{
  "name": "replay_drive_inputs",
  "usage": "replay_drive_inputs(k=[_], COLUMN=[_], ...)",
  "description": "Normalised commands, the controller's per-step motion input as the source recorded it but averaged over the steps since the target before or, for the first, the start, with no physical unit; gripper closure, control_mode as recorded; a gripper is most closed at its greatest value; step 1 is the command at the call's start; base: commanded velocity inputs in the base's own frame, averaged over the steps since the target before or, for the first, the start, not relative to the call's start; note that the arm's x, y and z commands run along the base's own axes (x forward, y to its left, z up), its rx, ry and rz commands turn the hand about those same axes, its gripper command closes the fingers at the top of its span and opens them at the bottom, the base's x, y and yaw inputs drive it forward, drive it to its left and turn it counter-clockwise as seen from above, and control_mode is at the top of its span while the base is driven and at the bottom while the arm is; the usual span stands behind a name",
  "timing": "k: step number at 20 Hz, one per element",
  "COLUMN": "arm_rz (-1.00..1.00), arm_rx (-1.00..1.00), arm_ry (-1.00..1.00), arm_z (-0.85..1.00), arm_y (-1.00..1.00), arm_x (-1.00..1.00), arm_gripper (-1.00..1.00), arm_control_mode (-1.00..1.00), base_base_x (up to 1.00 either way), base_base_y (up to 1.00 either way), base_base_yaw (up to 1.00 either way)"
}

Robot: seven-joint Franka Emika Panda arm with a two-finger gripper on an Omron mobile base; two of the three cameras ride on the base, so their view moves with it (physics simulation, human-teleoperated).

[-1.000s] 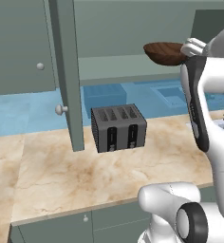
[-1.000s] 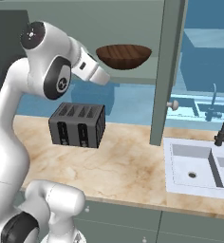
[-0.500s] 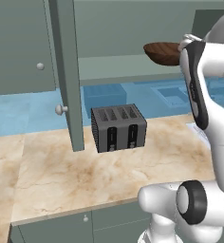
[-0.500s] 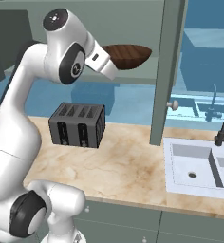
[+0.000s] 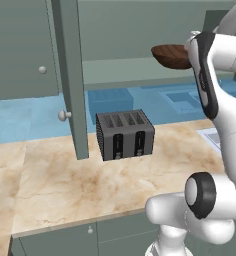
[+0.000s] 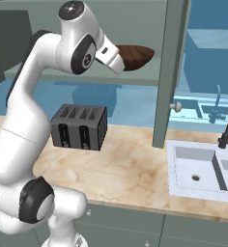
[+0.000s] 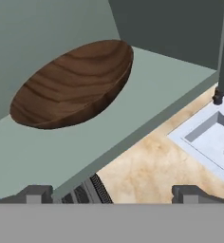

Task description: Pick up the bowls from the cabinet and place each bowl in front of a stool on the dining counter.

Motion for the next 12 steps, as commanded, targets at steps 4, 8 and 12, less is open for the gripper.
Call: replay_drive_inputs(k=[4,8,12], arm_rz=[0.00,0.00,0.00], arm_rx=[0.00,0.00,0.00], arm_ry=[0.00,0.00,0.00], arm_z=[-0.19,-0.08,-0.02], arm_y=[0.00,0.00,0.00], arm_x=[0.26,0.27,0.29], arm_gripper=[-1.00,-1.00,-1.00], arm_control_mode=[-1.00,-1.00,-1.00], base_base_x=[0.00,0.00,0.00], base_base_y=[0.00,0.00,0.00], base_base_yaw=[0.00,0.00,0.00])
